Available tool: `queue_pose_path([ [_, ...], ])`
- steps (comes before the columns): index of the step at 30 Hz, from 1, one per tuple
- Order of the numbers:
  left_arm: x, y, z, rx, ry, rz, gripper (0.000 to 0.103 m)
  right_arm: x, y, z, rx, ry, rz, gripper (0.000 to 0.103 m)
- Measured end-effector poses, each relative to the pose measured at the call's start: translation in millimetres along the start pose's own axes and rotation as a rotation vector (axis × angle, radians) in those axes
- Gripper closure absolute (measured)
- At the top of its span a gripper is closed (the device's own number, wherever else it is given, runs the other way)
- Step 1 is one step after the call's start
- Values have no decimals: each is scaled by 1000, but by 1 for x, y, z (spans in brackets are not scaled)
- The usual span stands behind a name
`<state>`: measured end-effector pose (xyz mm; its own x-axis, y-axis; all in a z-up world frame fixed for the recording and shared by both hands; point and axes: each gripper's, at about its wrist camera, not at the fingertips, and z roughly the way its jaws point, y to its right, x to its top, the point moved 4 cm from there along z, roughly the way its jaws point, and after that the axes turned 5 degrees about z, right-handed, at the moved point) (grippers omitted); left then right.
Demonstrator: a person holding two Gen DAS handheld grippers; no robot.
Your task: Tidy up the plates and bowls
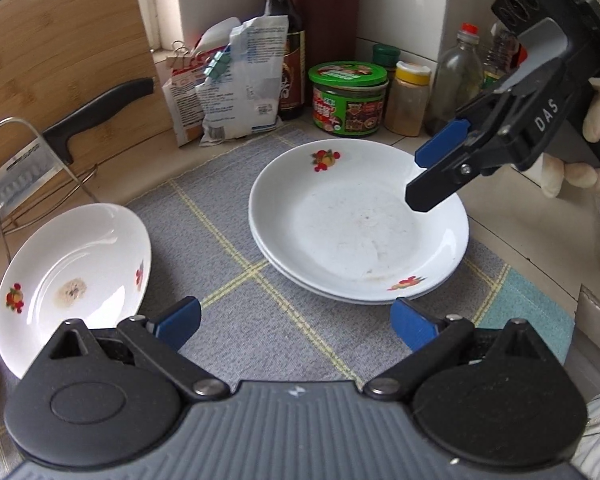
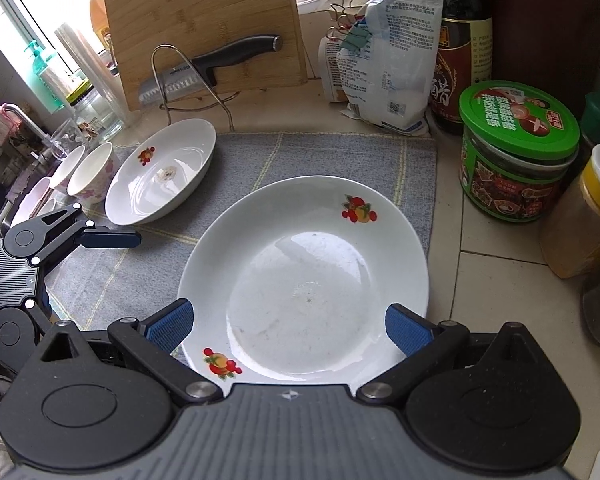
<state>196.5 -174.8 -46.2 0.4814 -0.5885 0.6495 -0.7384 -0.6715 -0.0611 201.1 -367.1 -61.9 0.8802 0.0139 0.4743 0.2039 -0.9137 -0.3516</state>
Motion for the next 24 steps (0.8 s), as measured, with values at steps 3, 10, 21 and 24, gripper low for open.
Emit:
queue_pose_path([
  [3,-8,-11,-4,48,-8,-41,3,2,-11,1,24,6,-32,0],
  [10,-30,-37,-15,154,-36,-168,3,15,-40,14,78,-7,-110,0],
  [21,-61,-80,-13,300,-78,-291,3,34,-78,49,136,-34,-177,0],
  [24,-69,-85,-11,311,-70,-283,3,36,-87,60,128,-41,-177,0],
])
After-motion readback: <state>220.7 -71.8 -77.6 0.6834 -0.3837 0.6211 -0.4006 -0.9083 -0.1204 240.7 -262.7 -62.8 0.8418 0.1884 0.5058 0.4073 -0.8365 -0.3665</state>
